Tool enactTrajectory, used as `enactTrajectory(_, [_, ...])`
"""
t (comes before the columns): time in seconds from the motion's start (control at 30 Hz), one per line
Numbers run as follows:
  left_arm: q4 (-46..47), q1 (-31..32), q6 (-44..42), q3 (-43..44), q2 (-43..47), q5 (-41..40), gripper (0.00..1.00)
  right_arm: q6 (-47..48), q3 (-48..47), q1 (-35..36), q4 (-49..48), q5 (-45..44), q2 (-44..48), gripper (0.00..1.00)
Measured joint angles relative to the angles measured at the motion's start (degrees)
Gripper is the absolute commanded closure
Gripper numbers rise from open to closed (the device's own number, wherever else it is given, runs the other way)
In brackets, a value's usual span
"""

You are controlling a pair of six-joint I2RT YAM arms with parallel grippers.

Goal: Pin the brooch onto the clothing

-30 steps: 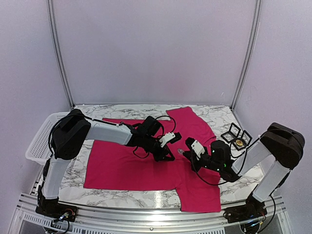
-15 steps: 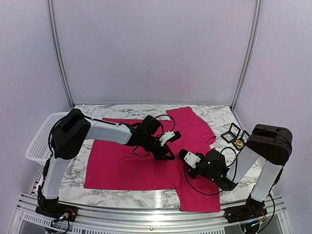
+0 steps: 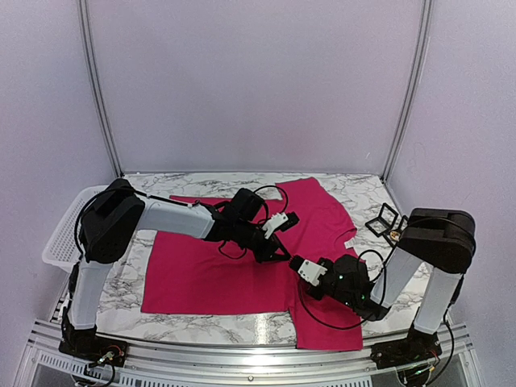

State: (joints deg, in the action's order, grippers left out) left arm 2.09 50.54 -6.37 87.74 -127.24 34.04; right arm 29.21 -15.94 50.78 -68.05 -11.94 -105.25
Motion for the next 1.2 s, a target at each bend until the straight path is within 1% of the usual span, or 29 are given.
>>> enactTrajectory(0.13, [0.7, 0.0, 0.1, -0.8, 0.4, 0.0, 1.00, -0.8, 0.5, -0.1, 0.0, 1.4, 1.0, 1.00])
enactTrajectory(0.23, [1.0, 0.0, 0.1, -1.4, 0.7, 0.0, 1.00, -3.1, 1.2, -1.6, -0.1, 4.4, 2.6, 1.00])
enactTrajectory(0.4, [1.1, -0.1, -0.1, -1.5, 0.7, 0.0, 0.99, -8.1, 1.7, -5.5, -0.5, 13.2, 3.6, 1.00])
enactTrajectory(0.47, [1.1, -0.1, -0.3, -1.6, 0.7, 0.0, 0.92, -9.7, 1.7, -6.8, -0.5, 16.4, 3.7, 1.00])
enactTrajectory(0.5, [1.1, -0.1, -0.4, -1.6, 0.8, 0.0, 0.84, -10.4, 1.7, -7.1, -0.5, 17.5, 3.7, 1.00])
enactTrajectory(0.7, [0.8, -0.1, -2.4, -2.8, 1.7, -0.2, 0.63, -15.1, 1.7, -9.2, -2.3, 24.0, 3.7, 1.00])
enactTrajectory(0.73, [0.7, -0.1, -2.8, -3.0, 1.9, -0.2, 0.61, -15.8, 1.7, -9.4, -2.6, 24.9, 3.7, 1.00])
enactTrajectory(0.83, [0.5, -0.3, -4.2, -3.4, 2.8, -0.5, 0.60, -17.3, 1.6, -10.1, -3.1, 26.8, 3.7, 1.00])
enactTrajectory(1.03, [0.6, -0.9, -5.9, -3.4, 4.4, -0.5, 0.69, -19.4, 1.5, -11.6, -3.5, 30.1, 3.7, 1.00])
enactTrajectory(1.2, [0.6, -1.6, -7.7, -3.4, 5.0, -0.4, 0.70, -20.7, 1.4, -12.4, -3.8, 32.5, 3.7, 1.00])
